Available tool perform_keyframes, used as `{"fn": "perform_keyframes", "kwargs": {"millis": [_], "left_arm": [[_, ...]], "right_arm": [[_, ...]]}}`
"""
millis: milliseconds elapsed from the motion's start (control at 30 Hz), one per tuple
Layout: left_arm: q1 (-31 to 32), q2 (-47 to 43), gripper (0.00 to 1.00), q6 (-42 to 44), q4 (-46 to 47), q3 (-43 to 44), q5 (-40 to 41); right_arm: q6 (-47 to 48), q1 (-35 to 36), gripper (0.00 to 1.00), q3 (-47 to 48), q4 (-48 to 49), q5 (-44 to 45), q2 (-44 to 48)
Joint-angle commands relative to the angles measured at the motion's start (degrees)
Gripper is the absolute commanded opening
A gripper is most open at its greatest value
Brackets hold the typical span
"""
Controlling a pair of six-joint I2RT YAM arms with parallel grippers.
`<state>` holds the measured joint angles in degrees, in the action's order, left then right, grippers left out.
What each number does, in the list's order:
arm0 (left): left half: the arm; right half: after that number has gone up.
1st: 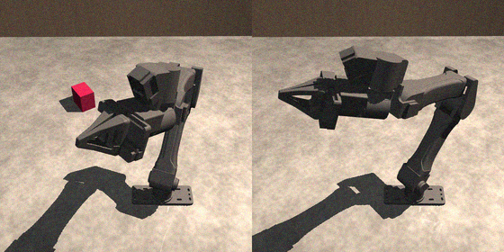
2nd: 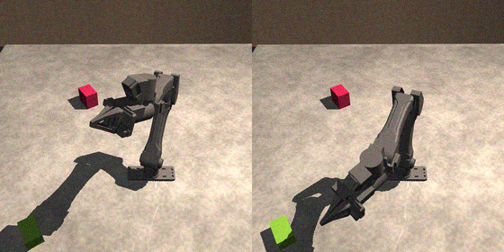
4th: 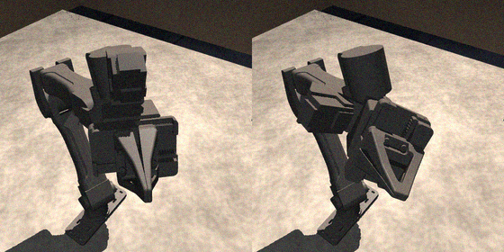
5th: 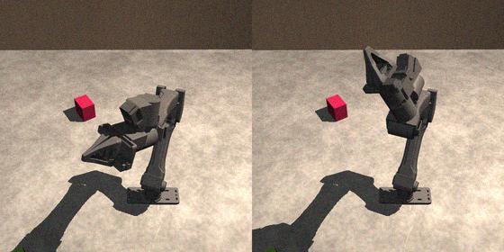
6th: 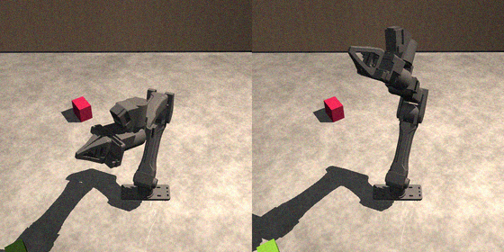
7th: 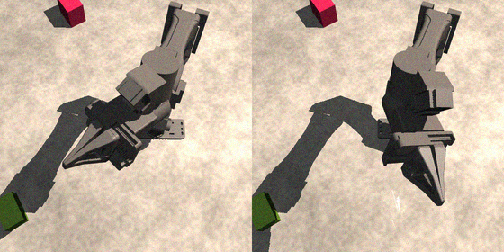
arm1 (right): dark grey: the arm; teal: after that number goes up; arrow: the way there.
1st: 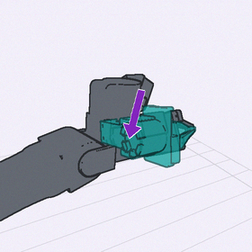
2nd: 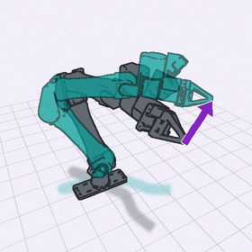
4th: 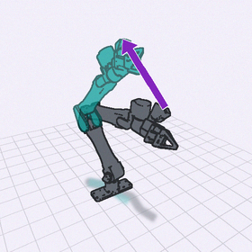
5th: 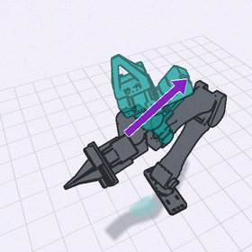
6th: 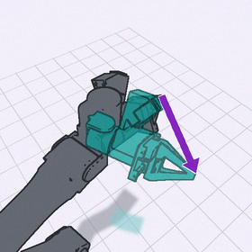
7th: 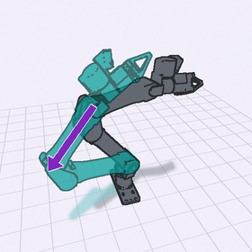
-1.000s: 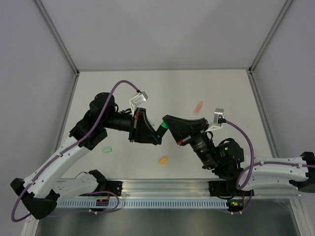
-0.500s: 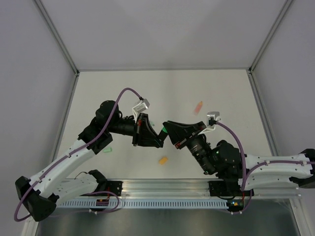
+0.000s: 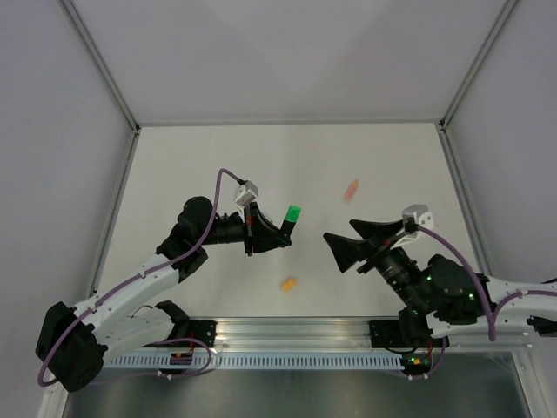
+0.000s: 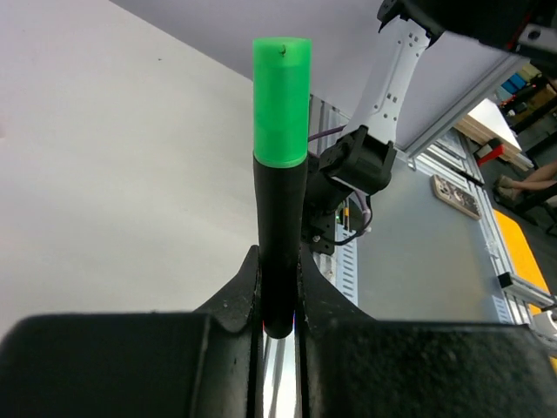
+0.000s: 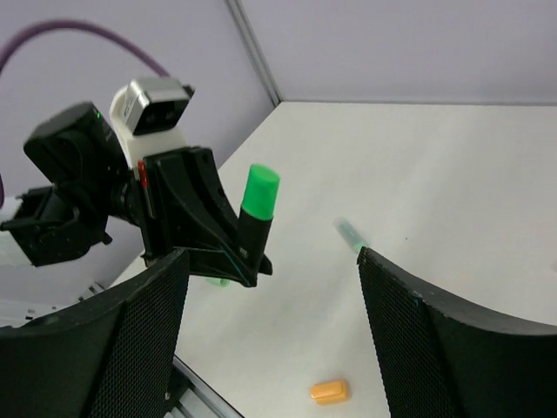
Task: Insert the pens into the pen caps
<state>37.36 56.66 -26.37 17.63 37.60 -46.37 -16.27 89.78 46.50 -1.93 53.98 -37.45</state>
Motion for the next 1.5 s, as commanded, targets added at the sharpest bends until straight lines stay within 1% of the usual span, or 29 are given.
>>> {"fn": "perform_keyframes", "kwargs": {"millis": [0,33,100,167,233,267,367,467,733,800,833,967,1033,1133,1167,1300,1333,1400,1467], "left_arm": [[0.1,-1.0,0.02,5.5,9.3,-3.3,2.0],[0.2,-1.4,0.02,6.1,10.7,-5.1,2.2],[0.2,-2.9,0.02,7.4,16.1,-7.1,2.2],[0.2,-3.3,0.02,8.5,18.2,-8.8,1.3],[0.2,-1.8,0.02,8.4,20.2,-8.3,-2.7],[0.3,-1.2,0.02,7.7,20.9,-7.9,-6.0],[1.0,1.0,0.02,8.0,21.1,-6.5,-8.7],[2.6,1.1,0.02,11.2,18.3,-6.0,-8.8],[3.2,2.7,0.02,12.1,17.1,-4.9,-8.8],[3.4,3.1,0.02,12.2,17.1,-4.9,-9.8],[3.4,3.4,0.02,12.1,17.1,-4.7,-10.5],[4.7,4.5,0.02,10.1,19.6,-4.6,-15.9],[5.5,4.7,0.02,9.8,19.8,-4.6,-17.0],[6.9,4.2,0.02,9.9,19.5,-4.3,-18.2],[7.4,4.0,0.02,10.0,19.5,-4.3,-18.8],[8.4,3.0,0.02,9.9,19.4,-4.0,-19.5],[8.5,2.9,0.02,9.8,19.6,-4.0,-19.7],[9.1,2.9,0.02,9.5,20.1,-3.9,-19.7],[9.7,2.9,0.02,9.4,20.4,-3.9,-19.7]], "right_arm": [[0.3,0.0,0.84,-2.9,-5.2,3.2,8.0],[0.1,0.0,0.85,-4.0,-6.4,5.2,11.1],[-0.2,0.0,0.85,-5.3,-7.2,6.3,14.0],[0.2,0.0,0.85,-6.9,-7.6,6.8,17.9],[0.3,0.0,0.86,-7.7,-8.0,6.5,20.0],[0.2,0.0,0.85,-7.8,-8.1,6.2,21.6],[0.6,0.0,0.85,-8.3,-8.3,5.5,23.2],[0.7,0.0,0.86,-8.2,-8.4,4.8,22.7],[1.3,0.0,0.86,-8.1,-7.6,2.3,20.4],[3.6,0.0,0.84,-8.4,-6.4,-1.5,19.8],[4.5,-0.1,0.82,-8.4,-5.5,-7.4,18.6],[7.6,-0.1,0.82,-5.9,-5.0,-19.9,12.5],[7.5,0.0,0.83,-5.5,-3.9,-20.3,9.4],[7.6,0.0,0.82,-5.8,-2.2,-19.0,7.2],[7.4,0.0,0.82,-5.7,-2.0,-17.8,7.0],[7.2,0.0,0.74,-6.4,0.0,-16.8,7.9],[7.1,0.0,0.68,-6.8,0.3,-17.1,8.7],[7.0,0.0,0.61,-7.7,1.1,-17.7,9.7],[6.8,0.0,0.59,-8.0,1.1,-17.6,9.8]]}}
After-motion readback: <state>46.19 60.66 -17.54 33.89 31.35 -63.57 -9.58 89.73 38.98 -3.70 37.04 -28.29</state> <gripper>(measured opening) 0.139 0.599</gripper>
